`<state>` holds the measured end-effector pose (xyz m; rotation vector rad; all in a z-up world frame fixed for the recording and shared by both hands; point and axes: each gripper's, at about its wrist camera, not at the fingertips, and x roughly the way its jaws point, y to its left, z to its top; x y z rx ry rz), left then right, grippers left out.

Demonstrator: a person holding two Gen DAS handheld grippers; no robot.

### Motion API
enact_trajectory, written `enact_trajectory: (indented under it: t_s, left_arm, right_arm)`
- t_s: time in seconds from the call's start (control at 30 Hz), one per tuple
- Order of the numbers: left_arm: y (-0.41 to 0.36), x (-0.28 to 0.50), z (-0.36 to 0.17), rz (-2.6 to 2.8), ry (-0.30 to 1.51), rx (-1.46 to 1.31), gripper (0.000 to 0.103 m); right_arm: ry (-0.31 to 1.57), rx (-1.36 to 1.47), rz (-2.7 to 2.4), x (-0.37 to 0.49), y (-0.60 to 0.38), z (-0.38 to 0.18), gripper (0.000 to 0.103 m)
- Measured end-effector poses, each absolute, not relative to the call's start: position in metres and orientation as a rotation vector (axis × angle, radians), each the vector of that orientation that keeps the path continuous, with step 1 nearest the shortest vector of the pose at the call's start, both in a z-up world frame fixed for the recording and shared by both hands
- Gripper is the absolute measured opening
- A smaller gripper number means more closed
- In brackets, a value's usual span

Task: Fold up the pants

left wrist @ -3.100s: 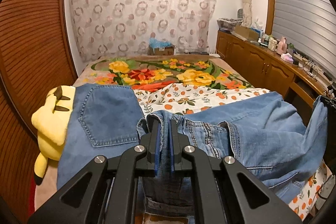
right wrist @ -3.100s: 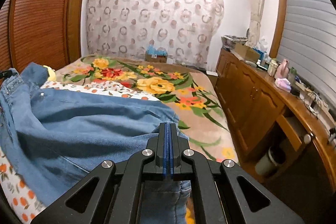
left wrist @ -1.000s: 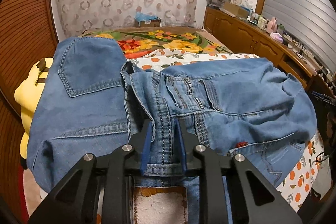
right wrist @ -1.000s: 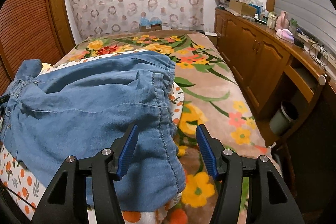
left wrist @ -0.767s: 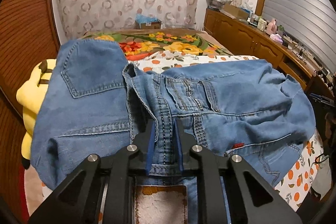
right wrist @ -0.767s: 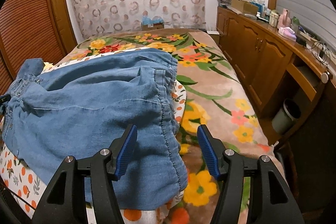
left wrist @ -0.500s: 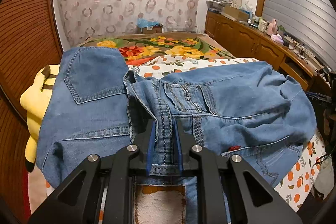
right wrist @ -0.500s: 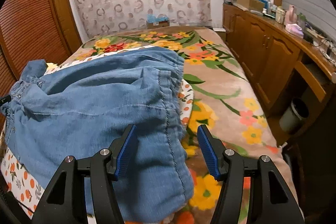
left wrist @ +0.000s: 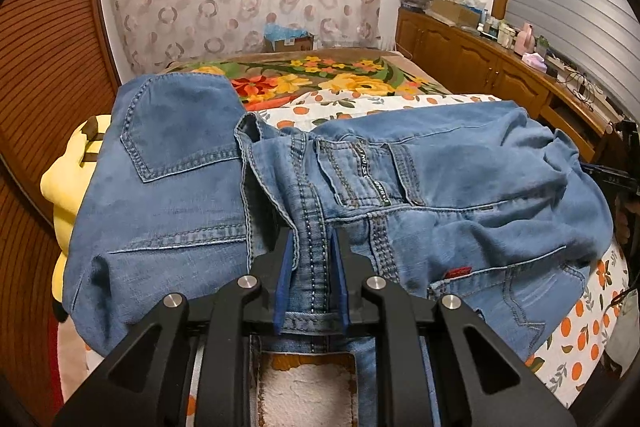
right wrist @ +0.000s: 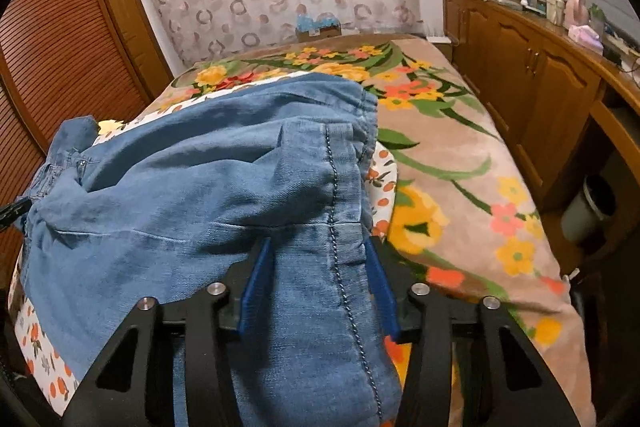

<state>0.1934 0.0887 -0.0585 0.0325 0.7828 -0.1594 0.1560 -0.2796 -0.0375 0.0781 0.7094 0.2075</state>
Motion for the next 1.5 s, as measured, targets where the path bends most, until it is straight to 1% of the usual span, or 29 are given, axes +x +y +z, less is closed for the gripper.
enact_trajectory:
  t_s: [0.03, 0.1, 0.13, 0.17, 0.23, 0.3, 0.87, 0.9, 0.97, 1.03, 1.07, 1.23, 1.4, 1.5]
  left_arm:
    - [0.088, 0.193, -0.058, -0.158, 0.782, 0.035, 0.020]
    - [0.089, 0.193, -0.058, -0.157, 0.781, 0.036, 0.022]
    - [0.090, 0.193, -0.058, -0.157, 0.780, 0.036, 0.023]
    - [0.090, 0.192, -0.058, -0.157, 0.779, 0.034, 0.024]
    - [0.091, 0.190, -0.057, -0.164, 0.774, 0.028, 0.032]
    - [0.091, 0.187, -0.057, -0.174, 0.767, 0.024, 0.036]
    - [0.103, 0.187, -0.067, -0.180, 0.780, -0.031, 0.036]
    - [0.104, 0.187, -0.068, -0.184, 0.781, -0.033, 0.036]
    - [0.105, 0.188, -0.069, -0.195, 0.781, -0.049, 0.029]
    - [0.108, 0.189, -0.068, -0.211, 0.782, -0.083, 0.021]
    - [0.110, 0.189, -0.067, -0.212, 0.781, -0.087, 0.020]
    - [0.107, 0.180, -0.053, -0.186, 0.723, -0.069, 0.016]
    - [0.108, 0.170, -0.027, -0.163, 0.627, -0.071, 0.015]
    - [0.107, 0.168, -0.013, -0.157, 0.580, -0.060, 0.015]
  right_arm:
    - [0.705, 0.076, 0.206, 0.155, -0.280, -0.037, 0.035]
    - [0.691, 0.067, 0.196, 0.151, -0.279, -0.036, 0.022]
    - [0.680, 0.065, 0.192, 0.148, -0.280, -0.034, 0.019]
    - [0.669, 0.066, 0.196, 0.144, -0.278, -0.033, 0.019]
    - [0.643, 0.067, 0.209, 0.137, -0.277, -0.031, 0.019]
    - [0.629, 0.063, 0.212, 0.133, -0.276, -0.031, 0.018]
    - [0.597, 0.048, 0.187, 0.109, -0.270, -0.033, 0.018]
    - [0.598, 0.048, 0.187, 0.109, -0.270, -0.033, 0.018]
    - [0.599, 0.049, 0.186, 0.110, -0.270, -0.031, 0.018]
    - [0.597, 0.047, 0.186, 0.110, -0.270, -0.031, 0.018]
    - [0.596, 0.046, 0.186, 0.110, -0.269, -0.031, 0.018]
    - [0.575, 0.037, 0.177, 0.106, -0.271, -0.027, 0.017]
    - [0.516, 0.036, 0.152, 0.099, -0.274, -0.019, 0.011]
    - [0.477, 0.008, 0.139, 0.094, -0.270, -0.012, 0.010]
